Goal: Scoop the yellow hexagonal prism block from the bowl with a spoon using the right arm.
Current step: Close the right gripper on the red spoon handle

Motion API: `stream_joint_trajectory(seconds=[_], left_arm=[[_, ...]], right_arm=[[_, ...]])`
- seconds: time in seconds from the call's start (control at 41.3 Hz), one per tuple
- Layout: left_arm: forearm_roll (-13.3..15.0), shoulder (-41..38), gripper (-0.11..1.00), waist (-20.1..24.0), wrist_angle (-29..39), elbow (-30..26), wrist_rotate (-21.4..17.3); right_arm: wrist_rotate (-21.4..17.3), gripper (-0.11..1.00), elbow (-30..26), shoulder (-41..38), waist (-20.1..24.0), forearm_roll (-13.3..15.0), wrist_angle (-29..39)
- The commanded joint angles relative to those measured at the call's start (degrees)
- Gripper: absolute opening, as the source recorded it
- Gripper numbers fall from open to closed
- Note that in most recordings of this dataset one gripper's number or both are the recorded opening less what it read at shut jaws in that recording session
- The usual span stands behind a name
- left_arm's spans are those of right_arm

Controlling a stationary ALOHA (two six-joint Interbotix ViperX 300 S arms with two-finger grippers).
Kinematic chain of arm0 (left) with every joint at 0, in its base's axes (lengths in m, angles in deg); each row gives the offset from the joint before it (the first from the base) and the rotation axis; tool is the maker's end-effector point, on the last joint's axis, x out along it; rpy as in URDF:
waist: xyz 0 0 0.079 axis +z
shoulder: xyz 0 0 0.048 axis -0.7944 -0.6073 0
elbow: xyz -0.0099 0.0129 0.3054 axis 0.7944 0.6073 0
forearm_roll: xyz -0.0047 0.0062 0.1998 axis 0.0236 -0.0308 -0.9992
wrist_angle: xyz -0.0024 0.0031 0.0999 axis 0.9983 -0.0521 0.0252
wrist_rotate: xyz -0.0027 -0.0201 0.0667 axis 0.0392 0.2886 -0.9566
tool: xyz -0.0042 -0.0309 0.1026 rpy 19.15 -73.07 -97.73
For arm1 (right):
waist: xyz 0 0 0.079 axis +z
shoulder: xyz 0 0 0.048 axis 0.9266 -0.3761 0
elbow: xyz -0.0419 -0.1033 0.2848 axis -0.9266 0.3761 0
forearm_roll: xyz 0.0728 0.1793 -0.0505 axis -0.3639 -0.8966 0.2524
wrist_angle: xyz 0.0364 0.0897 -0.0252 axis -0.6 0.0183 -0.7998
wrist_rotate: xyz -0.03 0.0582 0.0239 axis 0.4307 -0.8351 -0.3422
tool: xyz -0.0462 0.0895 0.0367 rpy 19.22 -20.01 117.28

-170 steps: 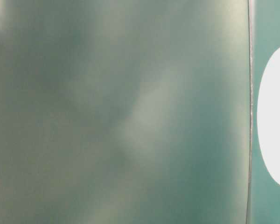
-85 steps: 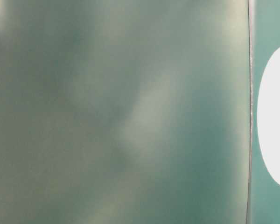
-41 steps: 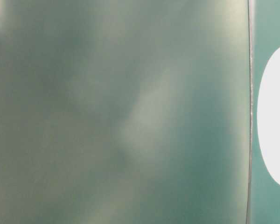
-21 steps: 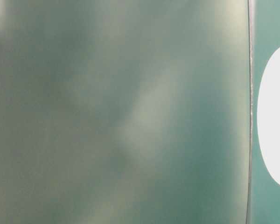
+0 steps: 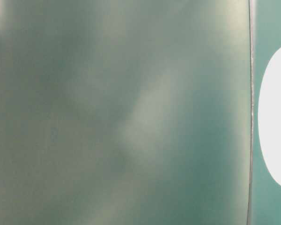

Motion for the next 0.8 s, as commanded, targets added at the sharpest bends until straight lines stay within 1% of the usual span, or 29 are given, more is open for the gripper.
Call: stream_joint_trajectory(seconds=[0.0, 0.412, 0.508, 0.702, 0.775], left_arm=[[-0.09, -0.44, 0.03, 0.09, -0.62, -1.49, 0.00], [-0.09, -0.44, 0.03, 0.09, -0.62, -1.41, 0.00], [-0.09, -0.44, 0.03, 0.09, -0.62, -1.49, 0.00], [-0.09, -0.44, 0.03, 0.09, -0.62, -1.41, 0.00], [-0.09, -0.44, 0.03, 0.09, -0.62, -1.41, 0.00]], right_arm=[[0.09, 0.44, -0.18, 0.53, 0.44, 0.18, -0.26], [0.44, 0.42, -0.18, 0.53, 0.44, 0.35, -0.62], [0.53, 0.39, -0.18, 0.53, 0.44, 0.35, -0.62], [0.53, 0.27, -0.18, 0.62, 0.44, 0.44, -0.62], [0.53, 0.25, -0.18, 0.53, 0.44, 0.35, -0.35]])
